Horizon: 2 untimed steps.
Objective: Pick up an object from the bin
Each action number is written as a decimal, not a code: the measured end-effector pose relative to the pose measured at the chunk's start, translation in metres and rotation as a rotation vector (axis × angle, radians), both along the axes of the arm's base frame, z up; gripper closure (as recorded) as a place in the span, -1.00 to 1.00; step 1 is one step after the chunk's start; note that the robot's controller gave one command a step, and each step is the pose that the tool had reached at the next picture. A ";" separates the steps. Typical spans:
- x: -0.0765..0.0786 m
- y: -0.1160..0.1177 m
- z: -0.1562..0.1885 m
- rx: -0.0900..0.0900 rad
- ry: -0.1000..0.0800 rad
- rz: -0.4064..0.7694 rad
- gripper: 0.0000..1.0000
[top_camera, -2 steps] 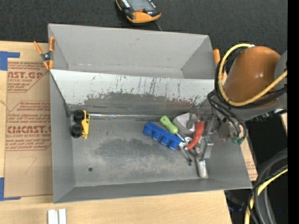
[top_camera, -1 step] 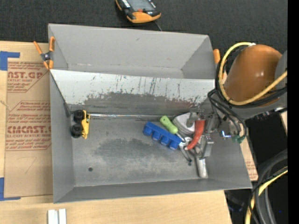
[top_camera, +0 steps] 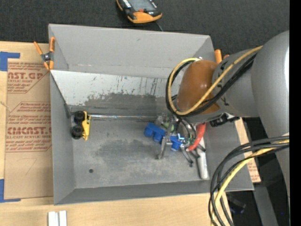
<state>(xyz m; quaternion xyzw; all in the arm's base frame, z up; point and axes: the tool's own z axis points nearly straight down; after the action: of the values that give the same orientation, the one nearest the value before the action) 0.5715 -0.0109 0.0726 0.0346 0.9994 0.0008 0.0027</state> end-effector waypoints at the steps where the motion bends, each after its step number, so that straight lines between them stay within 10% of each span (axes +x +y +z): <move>1: -0.006 0.005 0.089 -0.003 -0.010 -0.069 -1.00; 2: -0.008 0.003 0.001 0.001 0.015 -0.017 -1.00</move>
Offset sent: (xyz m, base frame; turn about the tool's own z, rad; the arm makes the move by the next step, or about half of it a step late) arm -0.0069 0.0022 0.0026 0.0179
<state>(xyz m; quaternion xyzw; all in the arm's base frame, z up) 0.5639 -0.0079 0.0741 0.0431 0.9991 0.0010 -0.0048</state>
